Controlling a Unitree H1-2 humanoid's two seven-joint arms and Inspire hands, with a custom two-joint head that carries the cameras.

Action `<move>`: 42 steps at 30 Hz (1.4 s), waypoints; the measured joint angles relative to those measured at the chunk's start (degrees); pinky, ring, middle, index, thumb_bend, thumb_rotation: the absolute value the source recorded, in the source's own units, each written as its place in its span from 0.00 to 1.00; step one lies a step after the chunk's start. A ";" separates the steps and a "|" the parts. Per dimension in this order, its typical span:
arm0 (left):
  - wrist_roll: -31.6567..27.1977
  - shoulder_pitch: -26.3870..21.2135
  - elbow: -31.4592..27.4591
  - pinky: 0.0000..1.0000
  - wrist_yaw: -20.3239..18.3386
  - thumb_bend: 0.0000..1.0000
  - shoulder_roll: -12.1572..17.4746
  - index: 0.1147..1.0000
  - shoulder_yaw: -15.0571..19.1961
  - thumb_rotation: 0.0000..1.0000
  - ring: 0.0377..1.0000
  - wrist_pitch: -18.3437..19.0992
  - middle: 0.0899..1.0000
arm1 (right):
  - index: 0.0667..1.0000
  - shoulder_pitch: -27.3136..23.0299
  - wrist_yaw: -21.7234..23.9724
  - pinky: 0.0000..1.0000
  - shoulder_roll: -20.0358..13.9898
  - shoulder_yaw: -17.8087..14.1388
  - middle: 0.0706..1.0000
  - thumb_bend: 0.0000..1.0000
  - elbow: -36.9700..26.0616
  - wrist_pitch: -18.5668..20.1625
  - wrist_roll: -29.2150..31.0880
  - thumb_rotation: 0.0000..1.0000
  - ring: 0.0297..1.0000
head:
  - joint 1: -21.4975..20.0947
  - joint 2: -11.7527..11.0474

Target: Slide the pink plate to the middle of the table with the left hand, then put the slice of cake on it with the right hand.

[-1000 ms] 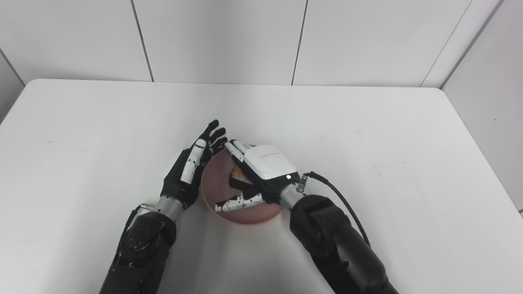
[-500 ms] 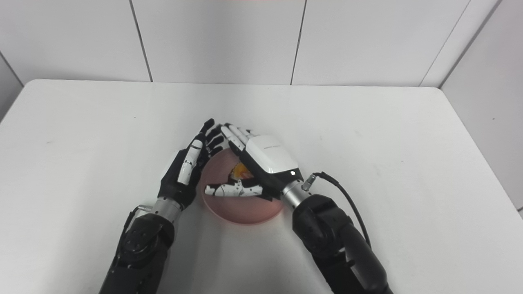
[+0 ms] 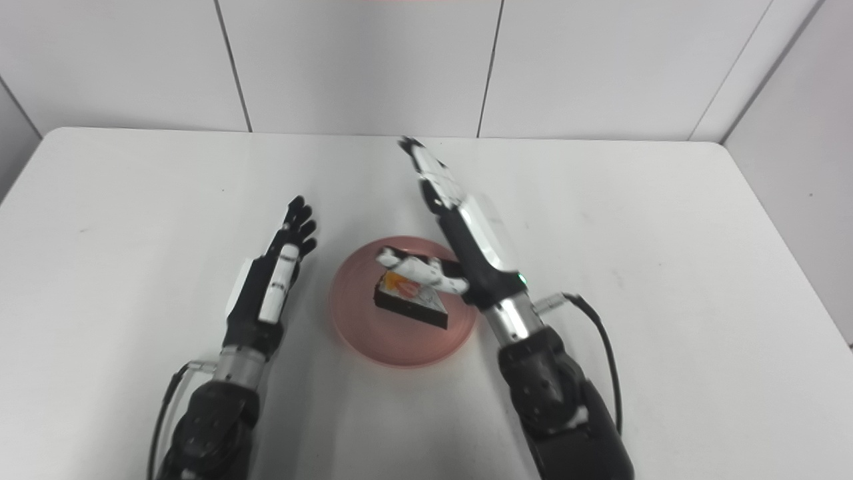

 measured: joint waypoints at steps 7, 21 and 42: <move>-0.04 4.97 -4.70 0.98 -0.68 0.46 1.86 1.00 -1.03 1.00 1.00 1.17 1.00 | 1.00 11.54 3.24 1.00 2.35 -5.67 1.00 0.26 -1.61 9.17 14.77 1.00 1.00 | -0.44 -0.09; -0.15 7.89 -6.63 1.00 -1.57 0.46 2.22 1.00 -1.52 1.00 1.00 2.69 1.00 | 0.94 10.08 3.76 0.94 5.07 -8.41 0.94 0.24 3.03 7.47 24.13 1.00 0.95 | -0.97 -1.14; -1.27 5.37 -3.92 0.96 -1.78 0.47 3.86 0.98 -0.71 1.00 0.99 1.59 1.00 | 0.92 8.07 3.65 0.95 4.53 -9.16 0.93 0.24 6.21 6.06 24.67 1.00 0.94 | -0.26 -1.32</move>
